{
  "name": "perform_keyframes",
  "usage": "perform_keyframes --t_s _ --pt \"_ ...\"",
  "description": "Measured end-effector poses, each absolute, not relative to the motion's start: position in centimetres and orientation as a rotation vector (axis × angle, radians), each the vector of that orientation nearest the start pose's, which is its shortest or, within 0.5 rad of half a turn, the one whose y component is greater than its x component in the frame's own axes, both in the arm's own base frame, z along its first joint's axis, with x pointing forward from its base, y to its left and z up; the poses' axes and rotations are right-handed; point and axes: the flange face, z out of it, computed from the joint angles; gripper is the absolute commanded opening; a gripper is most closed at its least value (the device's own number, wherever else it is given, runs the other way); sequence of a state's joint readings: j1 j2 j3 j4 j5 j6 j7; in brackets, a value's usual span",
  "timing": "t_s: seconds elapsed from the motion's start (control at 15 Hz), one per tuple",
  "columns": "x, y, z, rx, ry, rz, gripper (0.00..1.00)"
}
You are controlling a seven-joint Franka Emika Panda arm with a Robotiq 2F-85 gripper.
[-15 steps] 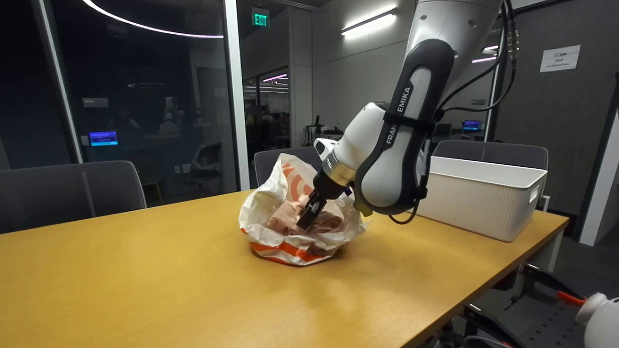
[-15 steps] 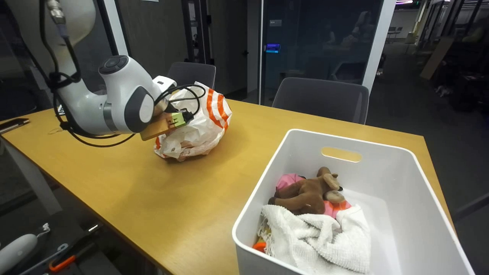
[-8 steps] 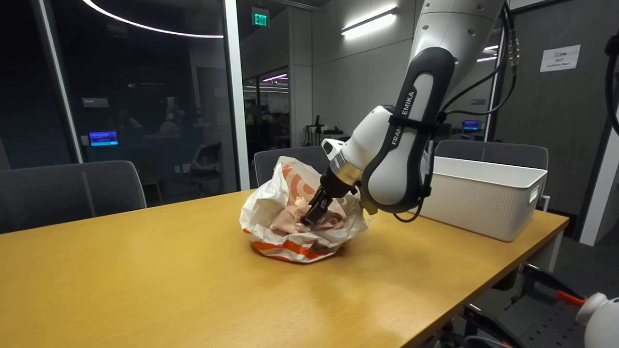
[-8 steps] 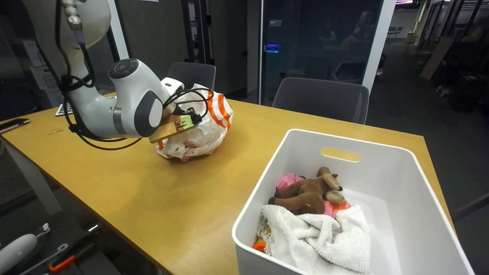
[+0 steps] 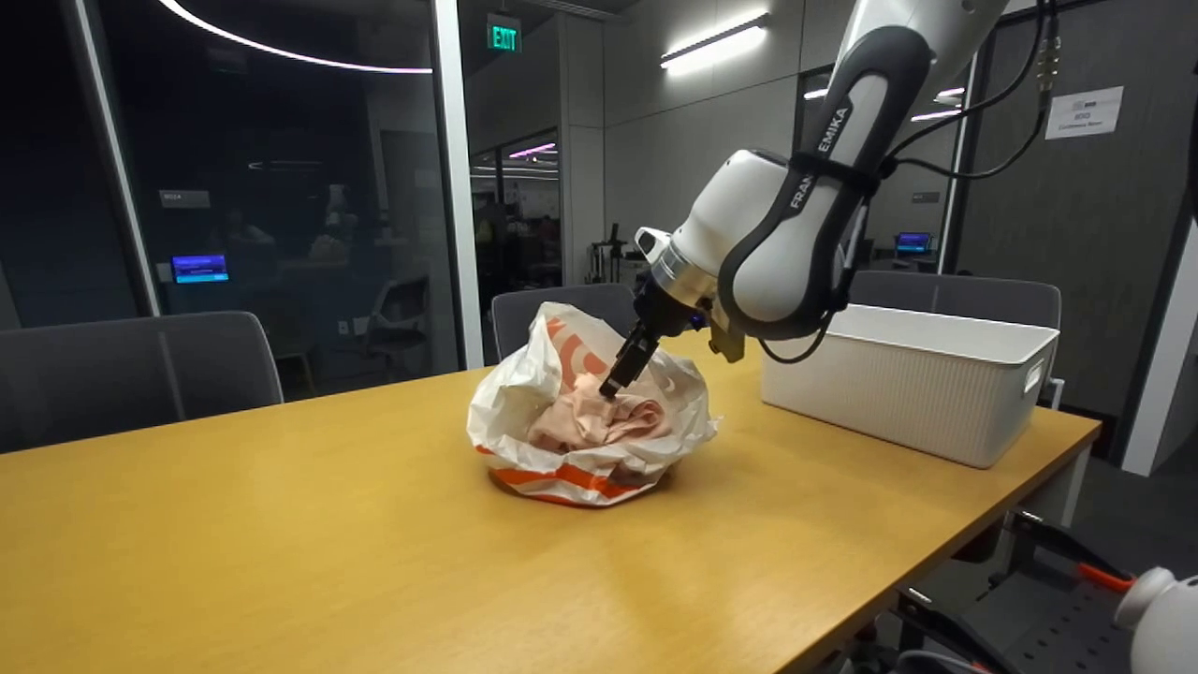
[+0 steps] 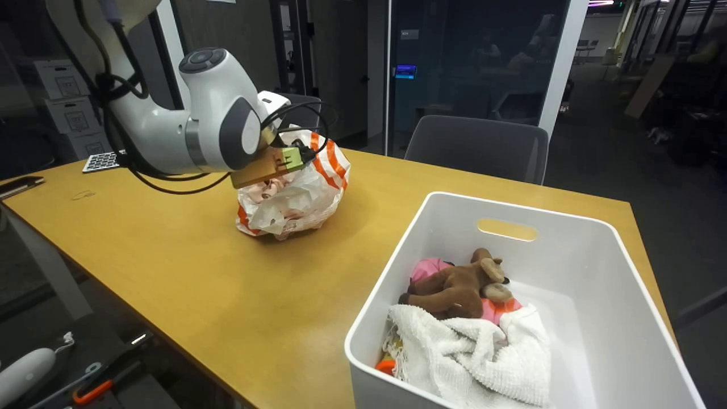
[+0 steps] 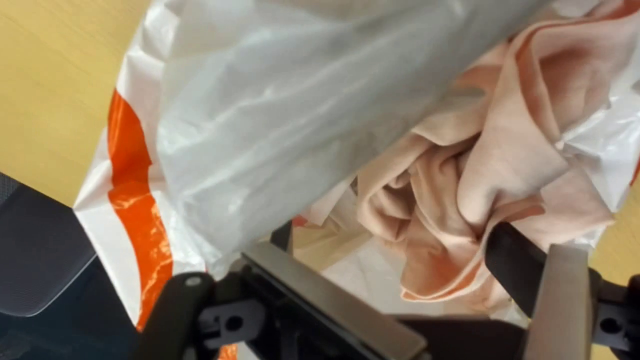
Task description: Put the peach t-shirt in the plastic bag.
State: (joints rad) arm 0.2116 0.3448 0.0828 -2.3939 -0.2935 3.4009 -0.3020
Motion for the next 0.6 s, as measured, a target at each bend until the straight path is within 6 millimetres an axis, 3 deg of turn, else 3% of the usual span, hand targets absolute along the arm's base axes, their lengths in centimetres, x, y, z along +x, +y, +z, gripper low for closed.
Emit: perform_keyframes --t_s 0.4,0.6 --pt "48.5 20.6 27.3 -2.74 -1.229 -0.681 1.0" --pt "48.6 19.9 29.2 -2.77 -1.13 -0.606 1.0"
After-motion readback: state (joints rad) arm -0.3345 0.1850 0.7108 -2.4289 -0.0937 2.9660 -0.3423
